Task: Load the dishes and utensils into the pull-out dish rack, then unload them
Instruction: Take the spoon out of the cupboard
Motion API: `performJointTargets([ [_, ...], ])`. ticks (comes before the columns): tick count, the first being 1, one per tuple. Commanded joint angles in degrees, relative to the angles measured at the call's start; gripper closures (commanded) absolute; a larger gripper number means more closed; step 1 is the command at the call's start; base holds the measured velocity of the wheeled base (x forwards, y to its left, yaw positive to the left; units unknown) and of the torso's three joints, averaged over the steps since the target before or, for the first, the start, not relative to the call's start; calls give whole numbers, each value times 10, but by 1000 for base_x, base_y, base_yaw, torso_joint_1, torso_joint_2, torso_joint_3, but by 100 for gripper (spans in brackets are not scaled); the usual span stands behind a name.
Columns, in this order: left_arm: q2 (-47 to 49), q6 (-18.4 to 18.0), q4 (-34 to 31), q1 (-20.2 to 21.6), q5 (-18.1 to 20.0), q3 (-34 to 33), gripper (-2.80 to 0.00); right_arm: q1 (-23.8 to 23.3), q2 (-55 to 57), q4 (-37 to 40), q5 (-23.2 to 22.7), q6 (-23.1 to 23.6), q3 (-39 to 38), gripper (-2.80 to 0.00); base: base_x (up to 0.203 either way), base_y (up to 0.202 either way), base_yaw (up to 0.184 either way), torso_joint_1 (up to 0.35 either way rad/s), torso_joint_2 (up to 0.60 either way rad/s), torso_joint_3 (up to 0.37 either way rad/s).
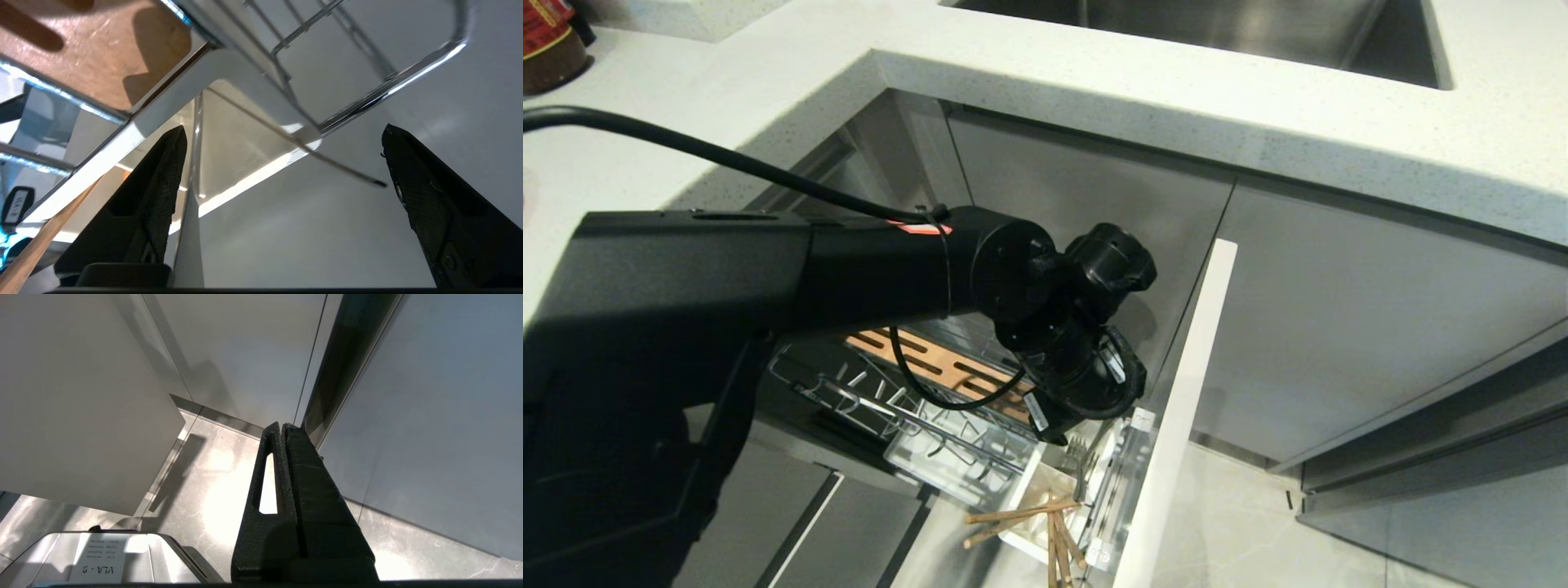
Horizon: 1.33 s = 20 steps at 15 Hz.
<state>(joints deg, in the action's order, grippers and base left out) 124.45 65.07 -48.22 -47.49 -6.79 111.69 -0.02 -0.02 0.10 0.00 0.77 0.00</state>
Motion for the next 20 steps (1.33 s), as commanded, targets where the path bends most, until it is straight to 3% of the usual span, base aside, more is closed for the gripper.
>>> performJointTargets([
  [1,0,4,-8,-5,0,0,-280,0,0,0,0,0,0,0,0,0,0,0,0,0],
  [14,-2,3,-26,-8,-3,0,-280,0,0,0,1,0,0,0,0,0,0,0,0,0],
  [17,3,1,-26,-8,-31,0,-280,0,0,0,0,0,0,0,0,0,0,0,0,0],
  [20,3,1,-27,-8,-35,0,-280,0,0,-1,0,0,0,0,0,0,0,0,0,0],
])
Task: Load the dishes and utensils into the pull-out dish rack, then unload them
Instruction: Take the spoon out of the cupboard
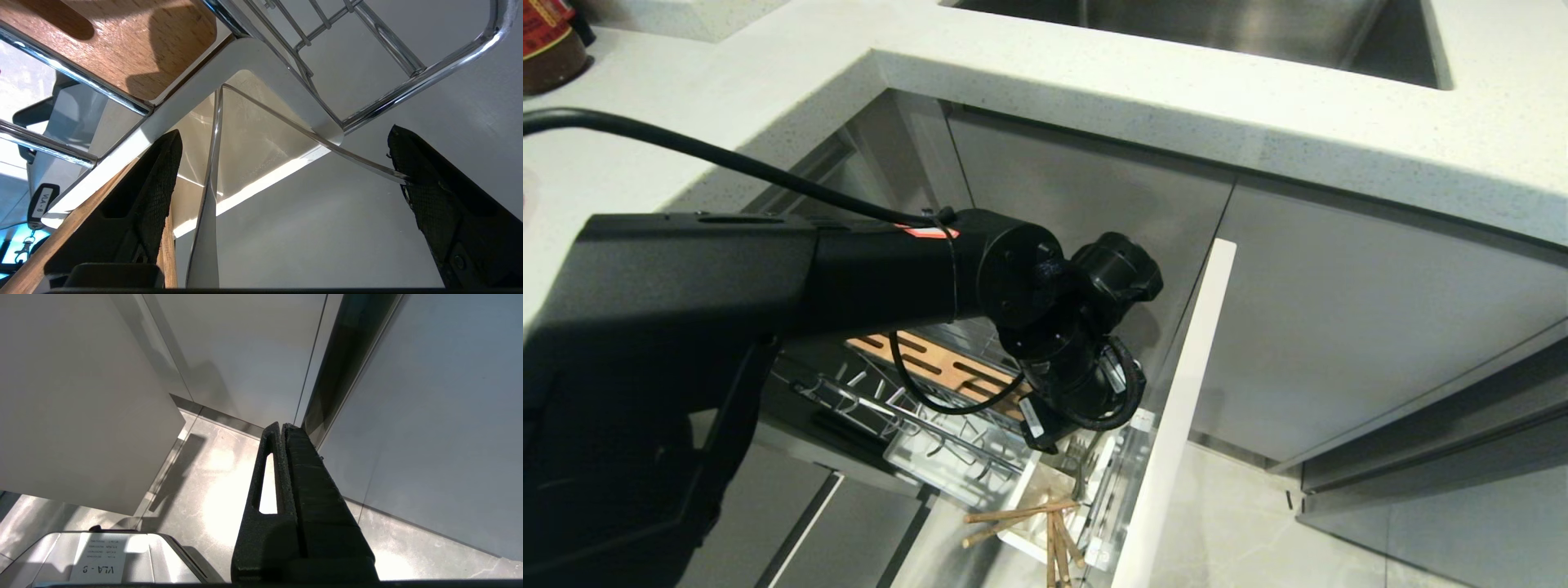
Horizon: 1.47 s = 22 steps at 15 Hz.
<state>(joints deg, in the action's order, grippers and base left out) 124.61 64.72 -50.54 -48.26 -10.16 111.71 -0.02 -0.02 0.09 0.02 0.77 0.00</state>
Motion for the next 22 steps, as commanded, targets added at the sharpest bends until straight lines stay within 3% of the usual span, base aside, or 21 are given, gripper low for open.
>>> performJointTargets([
  [1,1,3,-3,-1,0,0,-280,0,0,0,1,0,0,0,0,0,0,0,0,0],
  [7,2,2,-4,-1,0,0,-280,0,0,0,0,0,0,0,0,0,0,0,0,0],
  [8,2,3,-4,-1,0,0,-8,0,0,0,0,0,0,0,0,0,0,0,0,0],
  [22,-8,1,-8,-7,-2,0,0,0,0,0,0,0,0,0,0,0,0,0,0,0],
])
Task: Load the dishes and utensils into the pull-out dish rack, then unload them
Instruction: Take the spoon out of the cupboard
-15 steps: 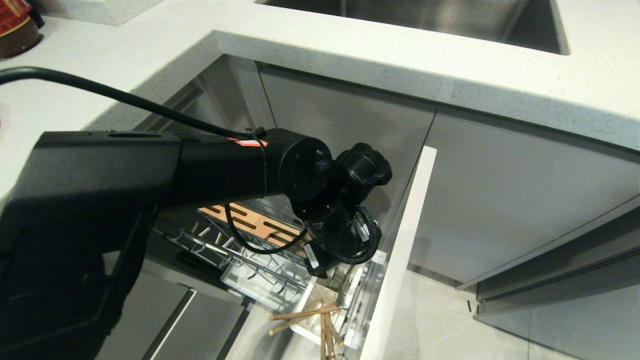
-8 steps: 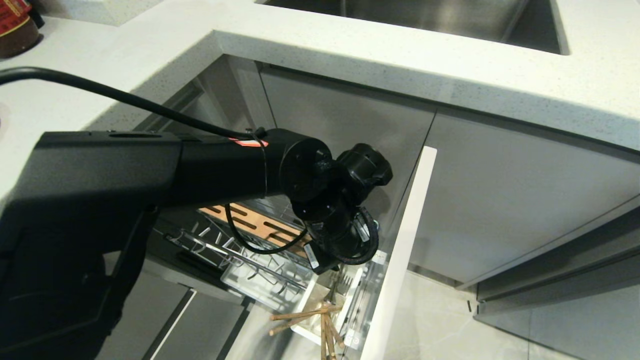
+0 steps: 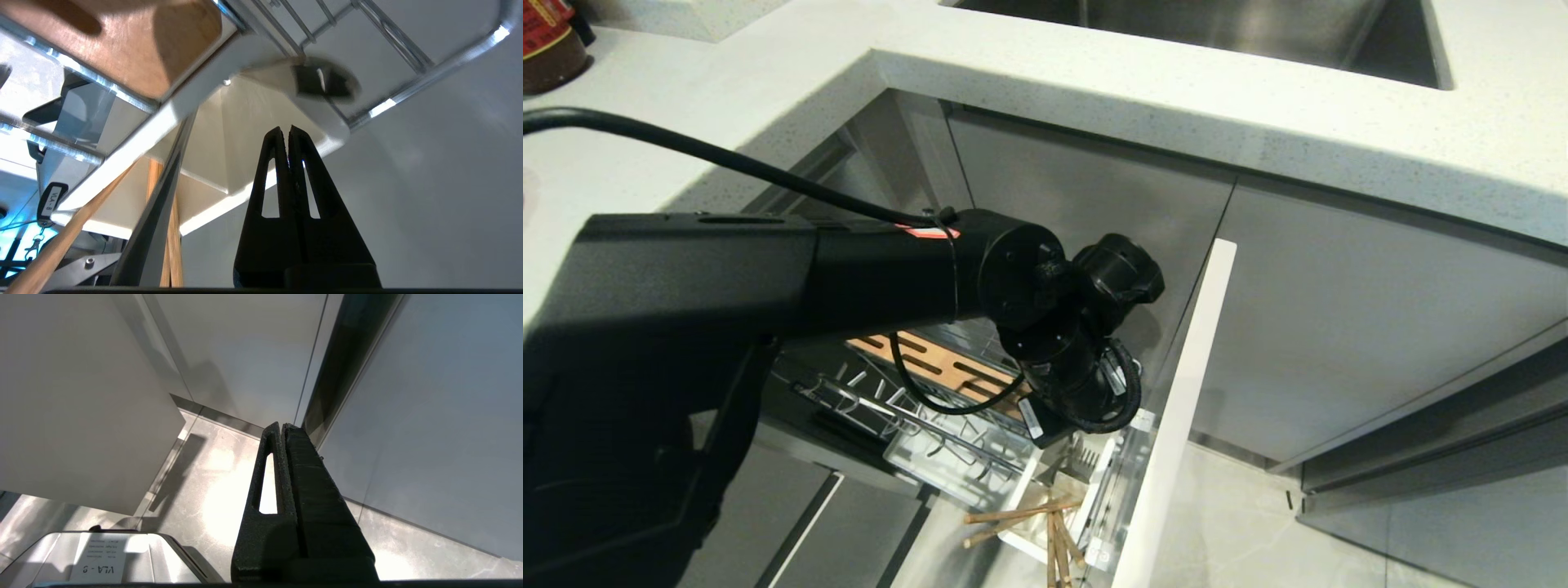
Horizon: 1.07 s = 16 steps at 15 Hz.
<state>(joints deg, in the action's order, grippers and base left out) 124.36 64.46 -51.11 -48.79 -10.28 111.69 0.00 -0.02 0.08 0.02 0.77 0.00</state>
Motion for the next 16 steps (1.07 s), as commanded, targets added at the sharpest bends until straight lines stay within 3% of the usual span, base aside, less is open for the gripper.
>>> performJointTargets([
  [1,-17,4,-7,-5,-3,0,0,0,0,0,0,0,0,0,0,0,0,0,0,0],
  [4,-62,2,-32,-18,-17,0,0,-1,0,0,0,0,0,0,0,0,0,0,0,0],
  [9,-82,-14,-53,-27,-86,-1,0,0,0,0,0,0,0,0,0,0,0,0,0,0],
  [10,-82,-14,-54,-27,-95,-1,-242,-1,0,0,0,0,0,0,0,0,0,0,0,0],
  [11,-81,-18,-54,-27,-98,-1,-280,0,0,0,0,0,0,0,0,0,0,0,0,0],
  [16,-60,-39,-46,-24,-97,-1,-280,0,0,0,0,0,0,0,0,0,0,0,0,0],
])
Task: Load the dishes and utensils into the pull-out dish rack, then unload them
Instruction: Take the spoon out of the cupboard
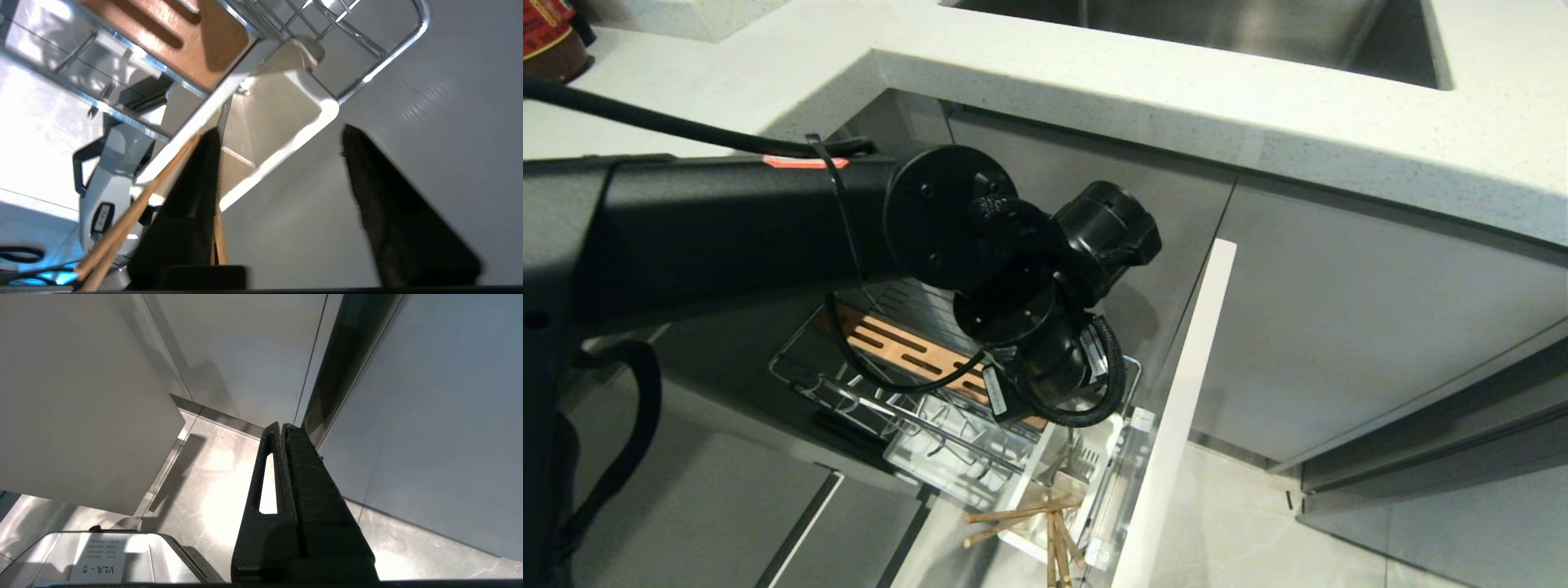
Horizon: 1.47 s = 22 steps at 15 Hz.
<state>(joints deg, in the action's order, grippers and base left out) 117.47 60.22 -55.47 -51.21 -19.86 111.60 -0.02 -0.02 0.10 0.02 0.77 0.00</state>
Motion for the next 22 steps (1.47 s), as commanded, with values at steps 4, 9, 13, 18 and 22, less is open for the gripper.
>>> performJointTargets([
  [4,33,-6,12,6,-1,0,-280,0,0,0,0,0,0,0,0,0,0,0,0,0],
  [9,47,-15,25,12,-1,0,-280,0,0,0,0,0,0,0,0,0,0,0,0,0],
  [13,44,-9,18,15,-4,0,-280,0,0,0,0,0,0,0,0,0,0,0,0,0],
  [18,-35,32,-13,2,-14,0,-280,0,0,0,0,0,0,0,0,0,0,0,0,0],
  [22,-31,44,-14,-11,-14,0,-280,0,0,0,0,0,0,0,0,0,0,0,0,0],
])
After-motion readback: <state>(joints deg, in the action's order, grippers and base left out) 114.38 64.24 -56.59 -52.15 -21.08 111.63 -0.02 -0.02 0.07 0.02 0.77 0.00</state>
